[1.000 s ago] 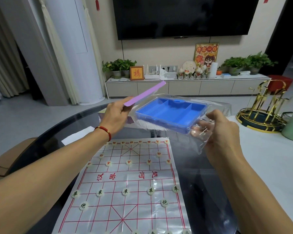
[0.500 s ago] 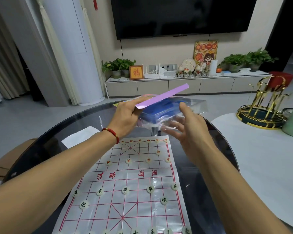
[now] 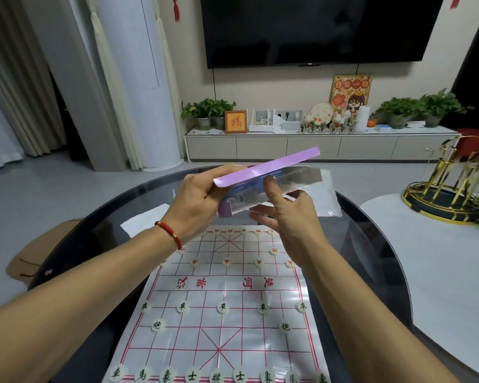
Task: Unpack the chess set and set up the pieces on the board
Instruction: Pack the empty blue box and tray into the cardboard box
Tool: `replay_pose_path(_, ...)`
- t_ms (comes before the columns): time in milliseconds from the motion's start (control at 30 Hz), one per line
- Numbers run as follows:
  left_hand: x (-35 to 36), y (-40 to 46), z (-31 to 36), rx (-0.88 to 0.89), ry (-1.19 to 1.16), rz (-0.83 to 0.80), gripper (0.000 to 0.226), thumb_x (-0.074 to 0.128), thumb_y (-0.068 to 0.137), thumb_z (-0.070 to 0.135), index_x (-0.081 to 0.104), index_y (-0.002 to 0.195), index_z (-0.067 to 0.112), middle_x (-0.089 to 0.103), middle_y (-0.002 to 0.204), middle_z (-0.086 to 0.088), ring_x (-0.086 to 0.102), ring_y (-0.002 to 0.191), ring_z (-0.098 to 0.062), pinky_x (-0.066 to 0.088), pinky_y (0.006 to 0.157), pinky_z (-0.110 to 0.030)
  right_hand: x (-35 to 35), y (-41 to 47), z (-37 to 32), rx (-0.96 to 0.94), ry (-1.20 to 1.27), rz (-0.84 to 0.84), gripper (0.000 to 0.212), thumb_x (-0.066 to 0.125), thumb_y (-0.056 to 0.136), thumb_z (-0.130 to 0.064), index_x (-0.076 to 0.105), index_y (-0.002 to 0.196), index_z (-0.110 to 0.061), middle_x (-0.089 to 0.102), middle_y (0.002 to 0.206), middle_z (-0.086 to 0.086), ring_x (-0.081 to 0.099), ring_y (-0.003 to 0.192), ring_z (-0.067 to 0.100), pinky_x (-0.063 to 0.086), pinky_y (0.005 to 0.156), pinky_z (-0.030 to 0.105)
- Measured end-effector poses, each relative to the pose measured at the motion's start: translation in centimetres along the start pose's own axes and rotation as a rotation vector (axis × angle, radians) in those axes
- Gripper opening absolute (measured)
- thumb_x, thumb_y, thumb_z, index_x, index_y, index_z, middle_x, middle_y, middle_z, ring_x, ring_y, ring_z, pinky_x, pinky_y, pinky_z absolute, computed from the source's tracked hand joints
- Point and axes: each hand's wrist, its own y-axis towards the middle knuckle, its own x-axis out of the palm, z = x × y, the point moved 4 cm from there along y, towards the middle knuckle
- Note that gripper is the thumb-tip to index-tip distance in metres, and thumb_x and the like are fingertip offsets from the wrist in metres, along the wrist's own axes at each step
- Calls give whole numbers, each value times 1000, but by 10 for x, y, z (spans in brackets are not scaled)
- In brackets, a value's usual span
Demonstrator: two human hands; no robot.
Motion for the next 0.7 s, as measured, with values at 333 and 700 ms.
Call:
replay_pose_path(333,-96,-41,-6,-112,2,119,29,51,104,13,69,119,29,72,109,16,66,104,-5,50,89,-19,94,-15,14,-24,104,-186,80,82,83,-30,25,139,-37,60,127,6,76,92,33,62,81,41)
replay_pose_path(700,-189,-114,-5,-371,-229,337,27,53,100,31,69,119,23,73,113,-2,66,110,-21,53,100,-36,176,-71,41,87,152,-292,68,82,85,-20,34,134,-22,67,118,9,77,87,30,56,96,44)
